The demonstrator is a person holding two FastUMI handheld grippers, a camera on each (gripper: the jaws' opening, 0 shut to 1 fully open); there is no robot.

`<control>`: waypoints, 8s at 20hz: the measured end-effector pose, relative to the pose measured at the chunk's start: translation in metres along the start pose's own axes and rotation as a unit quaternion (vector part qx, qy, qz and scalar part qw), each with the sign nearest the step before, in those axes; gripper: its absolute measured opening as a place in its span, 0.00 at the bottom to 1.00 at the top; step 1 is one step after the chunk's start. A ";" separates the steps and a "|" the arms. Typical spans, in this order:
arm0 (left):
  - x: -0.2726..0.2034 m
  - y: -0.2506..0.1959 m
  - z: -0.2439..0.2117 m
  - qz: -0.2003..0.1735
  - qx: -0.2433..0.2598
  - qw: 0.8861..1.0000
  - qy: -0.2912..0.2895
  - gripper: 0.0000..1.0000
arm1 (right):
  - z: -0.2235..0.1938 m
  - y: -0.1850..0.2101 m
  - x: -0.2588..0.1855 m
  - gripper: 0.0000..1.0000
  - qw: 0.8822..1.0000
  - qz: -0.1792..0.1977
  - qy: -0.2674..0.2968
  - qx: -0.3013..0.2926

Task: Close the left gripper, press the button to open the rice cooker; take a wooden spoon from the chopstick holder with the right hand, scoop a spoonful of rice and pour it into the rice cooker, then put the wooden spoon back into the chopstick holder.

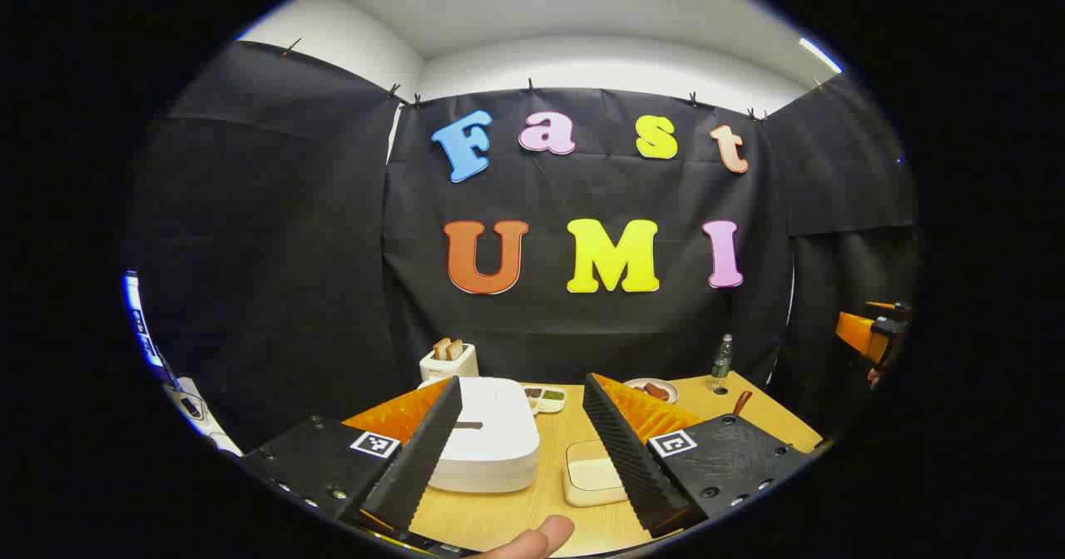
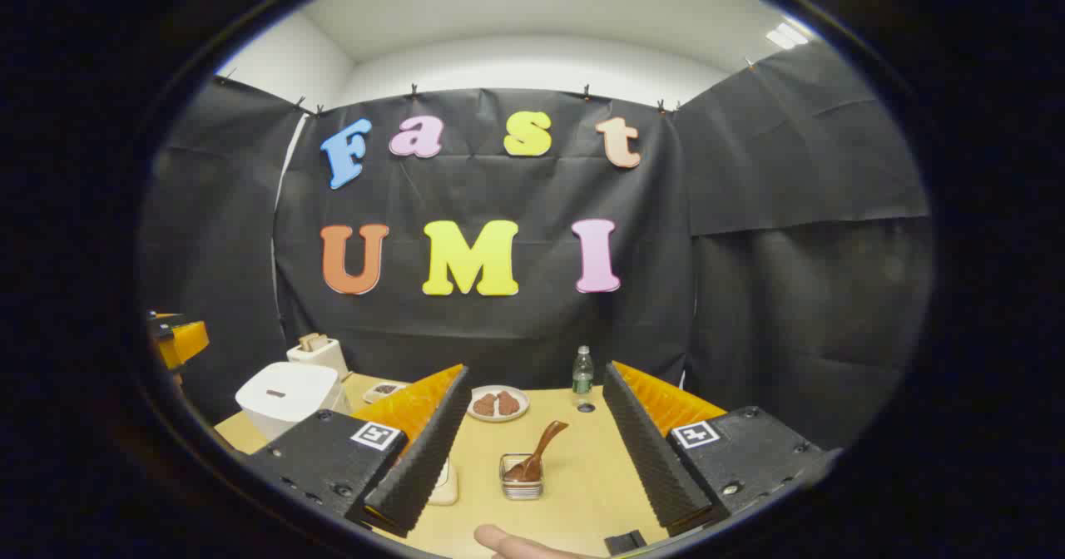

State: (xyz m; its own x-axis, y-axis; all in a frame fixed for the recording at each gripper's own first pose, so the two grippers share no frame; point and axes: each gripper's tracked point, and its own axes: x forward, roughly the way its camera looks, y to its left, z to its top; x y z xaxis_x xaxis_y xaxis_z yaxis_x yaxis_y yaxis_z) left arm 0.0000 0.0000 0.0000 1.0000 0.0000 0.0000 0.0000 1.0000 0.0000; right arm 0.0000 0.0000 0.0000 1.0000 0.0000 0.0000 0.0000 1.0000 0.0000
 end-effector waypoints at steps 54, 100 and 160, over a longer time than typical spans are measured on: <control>0.123 0.068 -0.119 0.048 0.021 0.988 0.149 0.00 | -0.078 0.002 0.026 1.00 0.998 0.061 -0.022 -0.021; 0.025 0.022 -0.061 0.044 0.042 0.994 0.088 0.72 | -0.187 -0.027 0.057 1.00 0.995 0.048 0.088 -0.016; -0.106 0.076 -0.125 0.054 0.003 0.998 0.021 0.95 | -0.164 0.118 0.207 0.08 0.990 0.134 0.031 0.009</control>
State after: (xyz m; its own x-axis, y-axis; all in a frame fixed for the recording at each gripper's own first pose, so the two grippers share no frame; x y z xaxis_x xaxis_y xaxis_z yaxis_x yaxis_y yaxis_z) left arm -0.1062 0.0756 -0.1252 0.9932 0.1085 -0.0413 -0.1082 0.9941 0.0092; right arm 0.2071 0.1183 -0.1642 0.9620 0.2666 -0.0597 -0.2655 0.9638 0.0263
